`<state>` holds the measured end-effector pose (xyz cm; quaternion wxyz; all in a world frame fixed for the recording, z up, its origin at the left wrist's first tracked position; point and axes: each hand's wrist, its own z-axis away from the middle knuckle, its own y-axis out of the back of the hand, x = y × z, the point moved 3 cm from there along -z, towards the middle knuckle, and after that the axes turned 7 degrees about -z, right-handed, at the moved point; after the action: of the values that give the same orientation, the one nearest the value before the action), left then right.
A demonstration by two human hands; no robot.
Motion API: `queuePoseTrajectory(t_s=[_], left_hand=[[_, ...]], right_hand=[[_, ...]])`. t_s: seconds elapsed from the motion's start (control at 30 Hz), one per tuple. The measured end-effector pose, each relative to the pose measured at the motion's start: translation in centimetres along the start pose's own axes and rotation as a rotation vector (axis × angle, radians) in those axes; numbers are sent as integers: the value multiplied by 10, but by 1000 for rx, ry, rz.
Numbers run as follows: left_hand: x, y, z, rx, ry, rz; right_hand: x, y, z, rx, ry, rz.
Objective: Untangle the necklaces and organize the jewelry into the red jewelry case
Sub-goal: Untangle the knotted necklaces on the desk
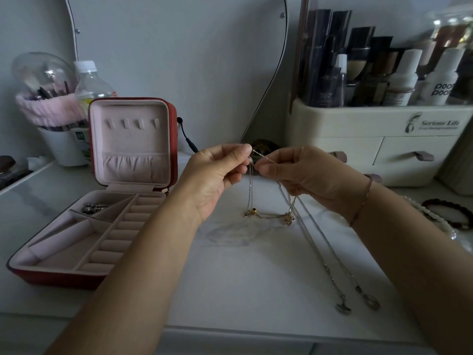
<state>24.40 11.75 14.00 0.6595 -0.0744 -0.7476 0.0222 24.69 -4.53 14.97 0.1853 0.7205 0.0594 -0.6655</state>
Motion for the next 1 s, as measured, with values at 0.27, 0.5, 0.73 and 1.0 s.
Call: queuePoseTrajectory(t_s=[0.27,0.5,0.73,1.0], left_hand=[[0,1,0,11,-1,13],[1,1,1,38,-2,-15],[0,2,1,54,2,-35],[3,1,1,52,-10,30]], right_hand=[[0,1,-2,10,-19,34],[-1,0,-1,-4,16,-101],[-2,-1,0,-34,29,-185],[0,-2,0,-94,-5,-166]])
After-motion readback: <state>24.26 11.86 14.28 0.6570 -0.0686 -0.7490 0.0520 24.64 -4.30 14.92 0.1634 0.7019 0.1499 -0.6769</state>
